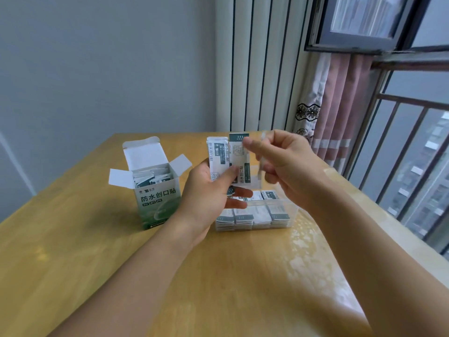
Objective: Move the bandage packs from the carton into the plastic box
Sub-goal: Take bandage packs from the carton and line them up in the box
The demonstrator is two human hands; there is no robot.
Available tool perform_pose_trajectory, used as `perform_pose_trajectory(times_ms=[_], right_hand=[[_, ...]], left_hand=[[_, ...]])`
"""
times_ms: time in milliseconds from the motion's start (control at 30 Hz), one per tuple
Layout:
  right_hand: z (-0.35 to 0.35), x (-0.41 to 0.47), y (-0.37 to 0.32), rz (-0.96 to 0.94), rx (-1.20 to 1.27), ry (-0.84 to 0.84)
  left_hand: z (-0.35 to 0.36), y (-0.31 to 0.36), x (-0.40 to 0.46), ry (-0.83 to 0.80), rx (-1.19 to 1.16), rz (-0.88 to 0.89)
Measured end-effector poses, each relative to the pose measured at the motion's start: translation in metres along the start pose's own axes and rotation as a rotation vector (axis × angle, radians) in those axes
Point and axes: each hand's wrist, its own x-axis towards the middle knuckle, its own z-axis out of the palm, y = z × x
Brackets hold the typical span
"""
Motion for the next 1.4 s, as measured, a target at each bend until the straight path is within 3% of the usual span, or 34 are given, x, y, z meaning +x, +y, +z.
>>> perform_pose_trajectory(times_ms=[167,367,600,900,1167,1400], right_hand=[[-0.003,0.0,0.002,0.041,0.004,-0.122],[-0.009,0.005,0.005,0.041,-0.017,-0.048],[-0.009,0.006,0.011,0.127,0.05,-0.148],[-0.005,0.003,0.007,0.014,0.129,-0.21],[0.011,-0.003,0.017,-0.209,-0.229,-0.104],[0.013,0.0,0.019,-0.295,-0.446,-0.02]], left_hand=[[0.001,0.002,-0.002,-0.032,-0.016,0.004],[-0.002,0.003,0.0,-0.062,-0.078,-0.038],[-0.003,0.001,0.0,-0.056,-0.095,-0.082],[0.0,0.006,-0.003,-0.027,-0.151,-0.098],[0.0,0.008,-0.005,-0.151,-0.266,-0.111],[-0.004,0.007,-0.002,-0.252,-0.18,-0.128]])
